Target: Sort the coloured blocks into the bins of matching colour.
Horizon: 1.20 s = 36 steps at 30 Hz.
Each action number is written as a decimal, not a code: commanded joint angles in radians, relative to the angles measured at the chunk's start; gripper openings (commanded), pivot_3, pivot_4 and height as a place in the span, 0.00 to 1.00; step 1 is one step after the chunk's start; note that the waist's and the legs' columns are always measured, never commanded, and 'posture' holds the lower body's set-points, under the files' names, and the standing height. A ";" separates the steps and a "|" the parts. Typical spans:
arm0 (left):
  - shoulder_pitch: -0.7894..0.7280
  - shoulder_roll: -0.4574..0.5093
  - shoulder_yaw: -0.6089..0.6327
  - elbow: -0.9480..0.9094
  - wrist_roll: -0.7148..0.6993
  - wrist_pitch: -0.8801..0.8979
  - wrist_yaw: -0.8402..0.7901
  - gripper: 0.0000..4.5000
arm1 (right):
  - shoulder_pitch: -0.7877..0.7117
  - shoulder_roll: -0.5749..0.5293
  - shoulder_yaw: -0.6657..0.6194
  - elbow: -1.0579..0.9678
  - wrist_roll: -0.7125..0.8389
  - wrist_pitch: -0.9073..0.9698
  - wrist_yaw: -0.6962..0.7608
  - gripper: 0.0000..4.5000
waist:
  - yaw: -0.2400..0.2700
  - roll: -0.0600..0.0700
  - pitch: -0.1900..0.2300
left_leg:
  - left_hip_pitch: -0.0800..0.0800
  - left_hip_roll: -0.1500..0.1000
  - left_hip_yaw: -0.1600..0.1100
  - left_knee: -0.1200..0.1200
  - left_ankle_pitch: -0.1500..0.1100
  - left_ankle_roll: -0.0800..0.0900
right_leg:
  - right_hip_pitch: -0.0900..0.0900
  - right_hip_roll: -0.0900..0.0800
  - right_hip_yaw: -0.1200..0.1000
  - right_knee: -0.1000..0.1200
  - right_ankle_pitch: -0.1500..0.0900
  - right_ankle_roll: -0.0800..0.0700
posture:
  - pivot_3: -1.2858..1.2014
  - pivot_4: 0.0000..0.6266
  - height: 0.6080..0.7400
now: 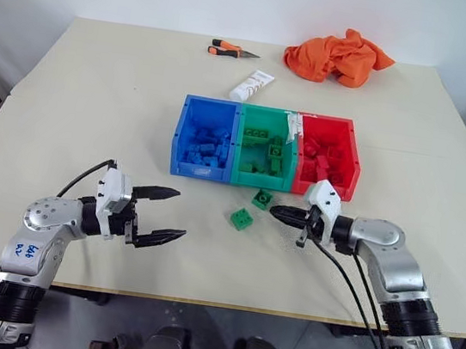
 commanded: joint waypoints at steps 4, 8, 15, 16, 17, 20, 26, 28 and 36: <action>-0.017 -0.006 0.001 -0.009 -0.012 -0.003 0.002 1.00 | 0.014 -0.044 -0.017 -0.090 0.033 0.098 -0.001 0.19 | 0.000 0.000 0.000 | 0.000 0.000 0.000 0.000 0.000 0.000 | 0.000 0.000 0.000 0.000 0.000 0.000 | 0.52 0.24 1.00; -0.025 -0.009 0.001 0.000 -0.011 -0.007 0.001 1.00 | 0.005 -0.031 -0.023 -0.087 0.035 0.096 -0.019 0.49 | -0.001 0.000 0.000 | 0.000 0.000 0.000 0.000 0.000 0.000 | 0.000 0.000 0.000 0.000 0.000 0.000 | 0.52 0.24 1.00; -0.019 -0.015 0.003 -0.006 -0.010 -0.012 0.006 1.00 | 0.023 -0.009 -0.019 -0.067 0.030 0.086 -0.060 0.99 | 0.000 0.000 0.000 | 0.000 0.000 0.000 0.000 0.000 0.000 | 0.000 0.000 0.000 0.000 0.000 0.000 | 0.52 0.24 1.00; -0.018 -0.015 0.003 -0.006 -0.010 -0.013 0.006 1.00 | 0.021 -0.004 -0.019 -0.057 0.024 0.082 -0.073 0.99 | -0.001 0.000 0.000 | 0.000 0.000 0.000 0.000 0.000 0.000 | 0.000 0.000 0.000 0.000 0.000 0.000 | 0.52 0.24 1.00; -0.017 -0.016 0.003 -0.008 -0.010 -0.013 0.008 1.00 | 0.022 0.000 -0.019 -0.052 0.025 0.082 -0.076 0.99 | -0.001 0.000 0.000 | 0.000 0.000 0.000 0.000 0.000 0.000 | 0.000 0.000 0.000 0.000 0.000 0.000 | 0.52 0.24 1.00; -0.017 -0.020 0.000 -0.010 -0.009 -0.013 0.012 1.00 | 0.027 0.001 -0.012 -0.055 0.033 0.091 -0.070 0.99 | -0.001 0.000 0.000 | 0.000 0.000 0.000 0.000 0.000 0.000 | 0.000 0.000 0.000 0.000 0.000 0.000 | 0.52 0.24 1.00; -0.024 -0.026 -0.002 -0.004 -0.006 -0.017 0.014 1.00 | 0.025 0.016 -0.003 -0.056 0.038 0.101 -0.074 0.86 | -0.001 0.000 0.000 | 0.000 0.000 0.000 0.000 0.000 0.000 | 0.000 0.000 0.000 0.000 0.000 0.000 | 0.52 0.24 1.00; -0.034 -0.026 -0.001 0.004 -0.006 -0.014 0.016 1.00 | 0.011 0.020 0.001 -0.044 0.031 0.109 -0.080 0.72 | -0.001 0.000 0.000 | 0.000 0.000 0.000 0.000 0.000 0.000 | 0.000 0.000 0.000 0.000 0.000 0.000 | 0.52 0.24 1.00; -0.049 0.000 0.011 0.026 -0.007 -0.014 -0.001 1.00 | -0.044 0.021 0.008 0.055 -0.004 0.070 -0.079 0.72 | -0.001 0.000 0.000 | 0.000 0.000 0.000 0.000 0.000 0.000 | 0.000 0.000 0.000 0.000 0.000 0.000 | 0.52 0.24 1.00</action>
